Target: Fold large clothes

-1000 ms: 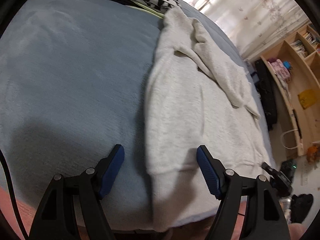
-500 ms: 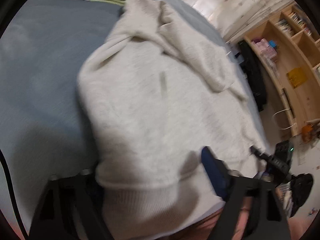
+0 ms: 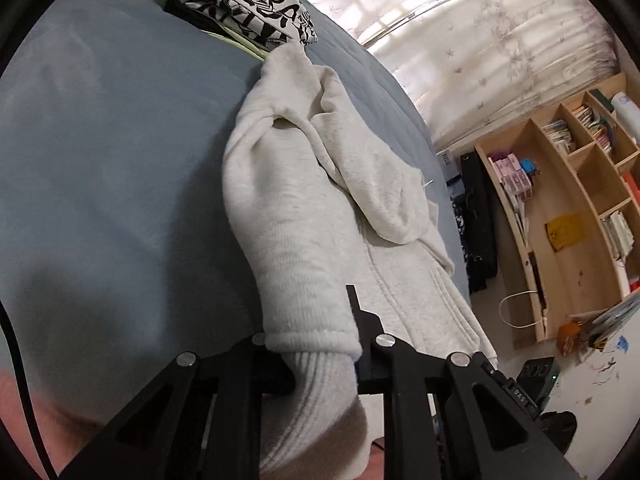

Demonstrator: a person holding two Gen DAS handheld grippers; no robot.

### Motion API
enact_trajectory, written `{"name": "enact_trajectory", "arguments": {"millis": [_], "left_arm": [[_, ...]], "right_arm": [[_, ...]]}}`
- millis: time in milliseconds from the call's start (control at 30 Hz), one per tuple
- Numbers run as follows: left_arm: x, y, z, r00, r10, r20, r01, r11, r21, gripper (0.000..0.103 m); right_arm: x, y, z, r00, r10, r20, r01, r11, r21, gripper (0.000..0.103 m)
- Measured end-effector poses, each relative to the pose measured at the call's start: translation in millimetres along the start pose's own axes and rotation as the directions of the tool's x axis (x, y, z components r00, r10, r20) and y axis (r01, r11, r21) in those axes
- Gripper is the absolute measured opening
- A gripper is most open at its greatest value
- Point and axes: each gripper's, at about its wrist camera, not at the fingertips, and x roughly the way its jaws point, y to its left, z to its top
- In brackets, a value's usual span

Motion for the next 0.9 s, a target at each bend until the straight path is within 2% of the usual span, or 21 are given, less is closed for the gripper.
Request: {"name": "enact_trajectory", "arguments": {"millis": [100, 233, 333, 433, 600, 733, 800, 833, 867, 900], "left_arm": [[-20.4, -9.3, -14.2, 1.000, 0.014, -0.023, -0.014, 0.999, 0.036, 0.015], [-36.8, -14.8, -21.5, 0.999, -0.005, -0.049, 0.006, 1.000, 0.019, 0.015], [-35.8, -14.9, -10.9, 0.998, -0.023, -0.057, 0.022, 1.000, -0.013, 0.015], [-23.9, -25.7, 14.4, 0.997, -0.050, -0.054, 0.049, 0.999, -0.022, 0.015], [5.3, -51.0, 84.7, 0.995, -0.095, -0.003, 0.095, 0.995, 0.013, 0.020], [48.6, -61.7, 150.7, 0.997, -0.069, 0.021, 0.069, 0.998, 0.017, 0.029], [77.3, -58.6, 180.1, 0.999, -0.043, 0.009, 0.043, 0.999, -0.008, 0.039], [95.6, -55.4, 195.5, 0.999, -0.032, -0.008, 0.032, 0.999, -0.028, 0.044], [112.3, -51.6, 207.0, 0.999, -0.022, -0.027, 0.021, 0.998, -0.051, 0.056], [128.4, -44.8, 218.2, 0.999, -0.011, -0.041, 0.007, 0.996, -0.085, 0.062]], "right_arm": [[-17.7, 9.9, -6.6, 1.000, 0.015, -0.005, -0.015, 1.000, -0.025, 0.014], [-37.9, 6.0, -19.9, 0.999, 0.011, -0.040, -0.011, 1.000, -0.010, 0.014], [-38.8, -9.6, -16.8, 0.998, 0.027, -0.052, -0.024, 0.998, 0.063, 0.014], [-32.3, -15.0, 0.7, 0.997, 0.065, -0.035, -0.061, 0.993, 0.104, 0.015], [-11.0, -11.7, 75.5, 0.993, 0.112, 0.026, -0.114, 0.988, 0.105, 0.015], [29.0, -19.0, 152.5, 0.993, 0.108, 0.045, -0.113, 0.985, 0.129, 0.024], [55.9, -28.0, 185.6, 0.994, 0.093, 0.065, -0.102, 0.982, 0.160, 0.026], [70.2, -34.0, 197.0, 0.994, 0.094, 0.052, -0.102, 0.978, 0.180, 0.033], [94.3, -42.6, 209.8, 0.995, 0.098, 0.018, -0.099, 0.971, 0.217, 0.046], [111.6, -48.9, 217.1, 0.996, 0.091, -0.006, -0.087, 0.967, 0.241, 0.054]]}}
